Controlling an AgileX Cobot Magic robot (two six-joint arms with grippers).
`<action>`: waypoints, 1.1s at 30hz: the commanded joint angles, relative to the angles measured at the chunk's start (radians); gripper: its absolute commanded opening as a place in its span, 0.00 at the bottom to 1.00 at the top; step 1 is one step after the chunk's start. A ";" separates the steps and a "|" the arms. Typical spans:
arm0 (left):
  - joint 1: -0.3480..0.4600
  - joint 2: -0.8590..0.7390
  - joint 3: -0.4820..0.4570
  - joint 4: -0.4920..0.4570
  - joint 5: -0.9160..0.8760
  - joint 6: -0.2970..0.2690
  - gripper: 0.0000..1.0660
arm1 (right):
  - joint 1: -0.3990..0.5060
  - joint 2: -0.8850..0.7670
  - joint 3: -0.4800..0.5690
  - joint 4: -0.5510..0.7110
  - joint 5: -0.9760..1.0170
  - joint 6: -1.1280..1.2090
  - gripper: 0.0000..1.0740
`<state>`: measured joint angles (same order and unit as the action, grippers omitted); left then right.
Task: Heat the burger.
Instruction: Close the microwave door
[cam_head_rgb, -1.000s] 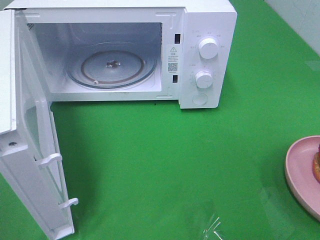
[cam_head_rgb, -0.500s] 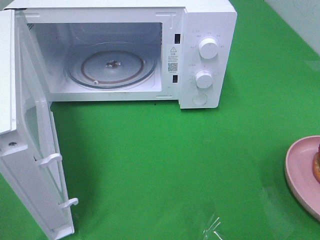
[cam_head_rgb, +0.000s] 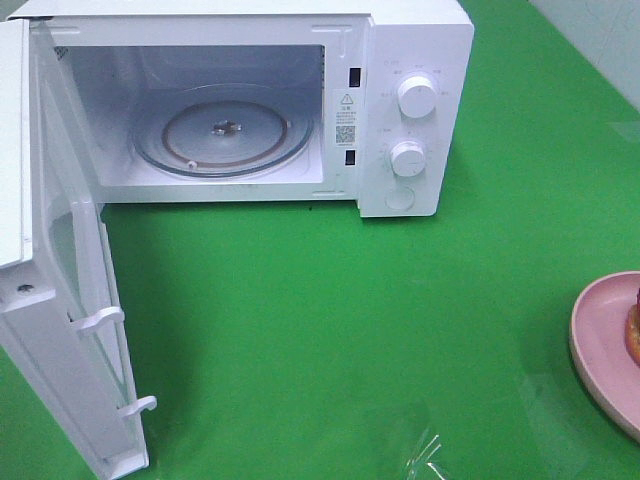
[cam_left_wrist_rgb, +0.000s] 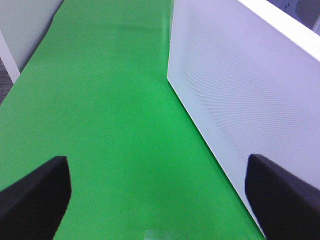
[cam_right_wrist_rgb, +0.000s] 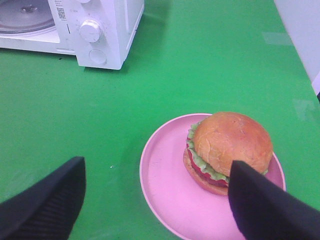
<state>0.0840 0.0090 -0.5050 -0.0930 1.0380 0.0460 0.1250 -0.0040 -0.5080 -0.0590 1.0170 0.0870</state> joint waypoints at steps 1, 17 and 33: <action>0.002 0.024 -0.010 0.005 -0.020 -0.009 0.74 | -0.007 -0.027 0.001 0.005 -0.011 -0.013 0.70; 0.002 0.213 0.027 0.031 -0.316 -0.007 0.13 | -0.007 -0.027 0.001 0.005 -0.011 -0.013 0.70; 0.002 0.451 0.240 0.028 -0.960 -0.006 0.00 | -0.007 -0.027 0.001 0.005 -0.011 -0.013 0.70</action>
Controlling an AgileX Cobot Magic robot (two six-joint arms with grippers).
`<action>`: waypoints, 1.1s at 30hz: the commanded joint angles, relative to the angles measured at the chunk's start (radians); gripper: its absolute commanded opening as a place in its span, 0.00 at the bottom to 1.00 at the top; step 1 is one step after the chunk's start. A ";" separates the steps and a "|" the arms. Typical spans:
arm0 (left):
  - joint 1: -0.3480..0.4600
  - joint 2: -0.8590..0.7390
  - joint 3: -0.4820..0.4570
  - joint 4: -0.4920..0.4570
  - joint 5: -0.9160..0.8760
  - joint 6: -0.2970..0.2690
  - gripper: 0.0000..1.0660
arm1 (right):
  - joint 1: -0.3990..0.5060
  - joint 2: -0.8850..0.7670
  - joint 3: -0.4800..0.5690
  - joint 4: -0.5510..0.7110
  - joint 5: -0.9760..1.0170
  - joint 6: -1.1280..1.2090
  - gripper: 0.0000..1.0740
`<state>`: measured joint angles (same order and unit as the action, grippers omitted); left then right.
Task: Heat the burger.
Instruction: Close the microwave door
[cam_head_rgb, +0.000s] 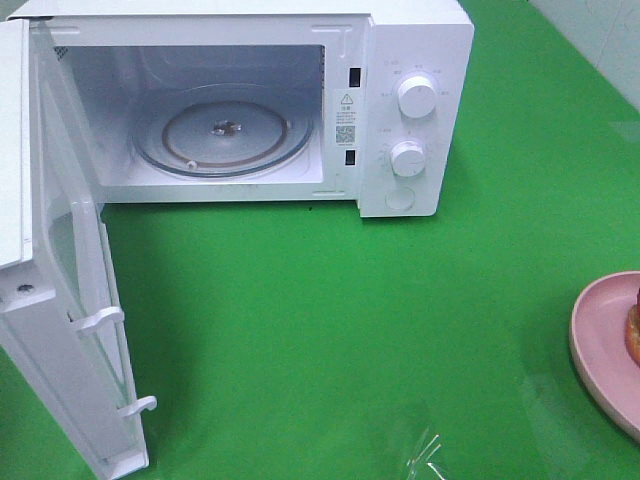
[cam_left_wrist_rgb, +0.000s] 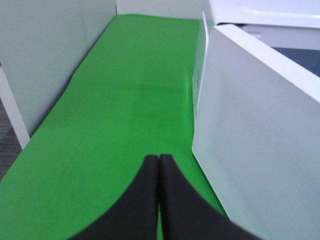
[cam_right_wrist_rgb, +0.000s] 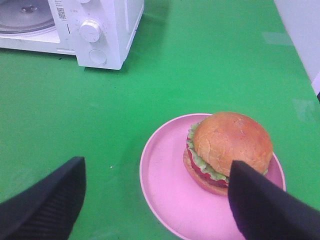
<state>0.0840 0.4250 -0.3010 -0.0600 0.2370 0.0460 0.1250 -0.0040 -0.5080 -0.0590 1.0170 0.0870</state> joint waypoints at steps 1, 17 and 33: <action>0.002 0.035 0.036 -0.005 -0.159 -0.006 0.00 | -0.007 -0.027 0.001 0.005 -0.011 -0.013 0.70; -0.046 0.368 0.098 -0.016 -0.526 -0.015 0.00 | -0.007 -0.027 0.001 0.005 -0.011 -0.013 0.70; -0.234 0.668 0.098 0.205 -0.791 -0.207 0.00 | -0.007 -0.027 0.001 0.005 -0.011 -0.013 0.70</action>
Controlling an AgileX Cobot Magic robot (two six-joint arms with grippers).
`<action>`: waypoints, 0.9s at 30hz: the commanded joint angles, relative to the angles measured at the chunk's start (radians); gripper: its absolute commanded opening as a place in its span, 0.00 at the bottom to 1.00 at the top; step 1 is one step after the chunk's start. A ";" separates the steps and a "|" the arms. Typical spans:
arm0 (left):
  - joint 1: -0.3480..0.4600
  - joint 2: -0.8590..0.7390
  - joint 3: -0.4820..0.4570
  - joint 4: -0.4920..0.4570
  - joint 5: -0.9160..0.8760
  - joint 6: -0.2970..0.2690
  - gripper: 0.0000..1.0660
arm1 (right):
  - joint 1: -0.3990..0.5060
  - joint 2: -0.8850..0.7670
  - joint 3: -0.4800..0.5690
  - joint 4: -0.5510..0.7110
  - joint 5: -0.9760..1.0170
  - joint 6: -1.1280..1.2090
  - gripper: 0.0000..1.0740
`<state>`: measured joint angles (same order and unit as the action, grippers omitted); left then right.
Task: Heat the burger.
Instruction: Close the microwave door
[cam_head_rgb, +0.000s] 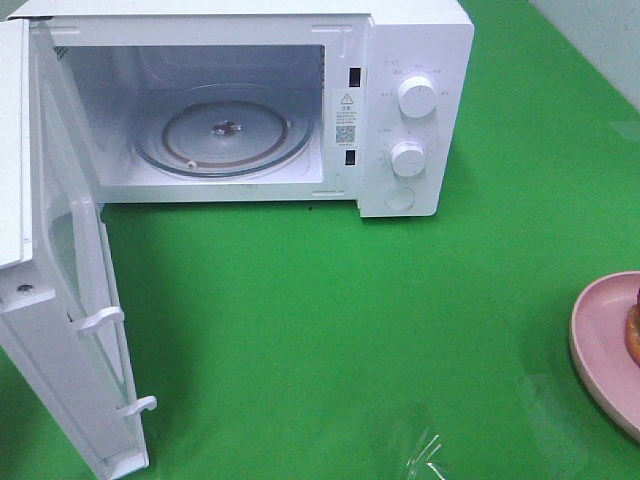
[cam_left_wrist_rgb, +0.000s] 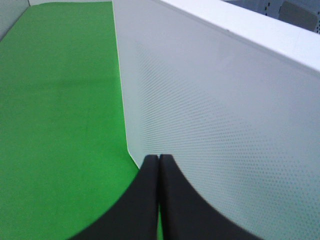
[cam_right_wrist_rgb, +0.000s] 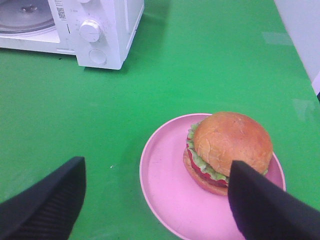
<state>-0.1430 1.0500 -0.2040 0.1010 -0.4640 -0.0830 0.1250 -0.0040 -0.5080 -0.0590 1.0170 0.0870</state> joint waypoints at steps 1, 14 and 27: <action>-0.007 0.065 0.001 0.077 -0.119 -0.117 0.00 | -0.007 -0.027 0.001 0.005 -0.011 -0.013 0.70; -0.007 0.350 -0.004 0.350 -0.442 -0.318 0.00 | -0.007 -0.027 0.001 0.005 -0.011 -0.013 0.70; -0.138 0.500 -0.142 0.267 -0.444 -0.305 0.00 | -0.007 -0.027 0.001 0.005 -0.011 -0.013 0.70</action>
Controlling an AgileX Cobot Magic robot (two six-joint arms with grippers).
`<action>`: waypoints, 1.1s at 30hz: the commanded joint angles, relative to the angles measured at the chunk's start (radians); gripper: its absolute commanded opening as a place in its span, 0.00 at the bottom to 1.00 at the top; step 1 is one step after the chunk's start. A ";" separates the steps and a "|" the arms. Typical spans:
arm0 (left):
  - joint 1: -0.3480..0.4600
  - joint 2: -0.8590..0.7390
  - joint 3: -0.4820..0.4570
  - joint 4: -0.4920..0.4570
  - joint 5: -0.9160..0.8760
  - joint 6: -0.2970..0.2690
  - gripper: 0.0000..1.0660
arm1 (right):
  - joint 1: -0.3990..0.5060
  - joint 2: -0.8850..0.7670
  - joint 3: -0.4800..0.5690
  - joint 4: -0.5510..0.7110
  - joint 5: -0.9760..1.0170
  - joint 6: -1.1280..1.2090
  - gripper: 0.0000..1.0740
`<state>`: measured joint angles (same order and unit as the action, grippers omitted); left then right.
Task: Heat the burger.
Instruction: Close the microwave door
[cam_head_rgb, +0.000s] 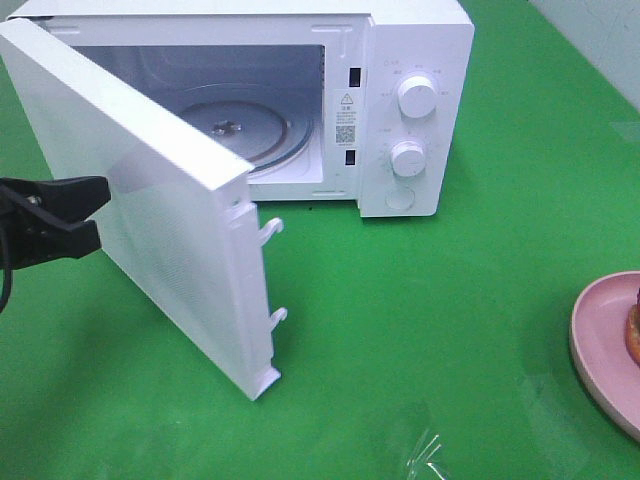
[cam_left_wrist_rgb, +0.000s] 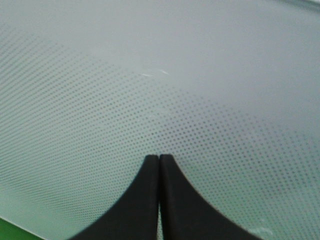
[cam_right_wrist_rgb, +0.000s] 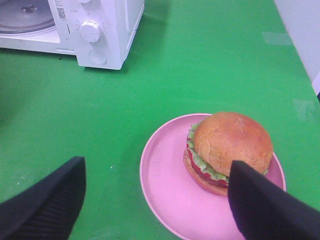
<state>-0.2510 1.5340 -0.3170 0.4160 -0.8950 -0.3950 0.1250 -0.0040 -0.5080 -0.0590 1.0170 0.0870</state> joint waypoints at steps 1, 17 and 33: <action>-0.030 0.016 -0.029 -0.048 -0.013 0.007 0.00 | -0.007 -0.027 0.001 0.005 -0.011 -0.013 0.70; -0.237 0.161 -0.200 -0.262 0.015 0.100 0.00 | -0.007 -0.027 0.001 0.005 -0.011 -0.013 0.70; -0.312 0.260 -0.423 -0.327 0.122 0.100 0.00 | -0.007 -0.027 0.001 0.005 -0.011 -0.013 0.70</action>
<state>-0.5550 1.7960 -0.7300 0.0980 -0.7780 -0.2960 0.1250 -0.0040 -0.5080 -0.0590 1.0170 0.0870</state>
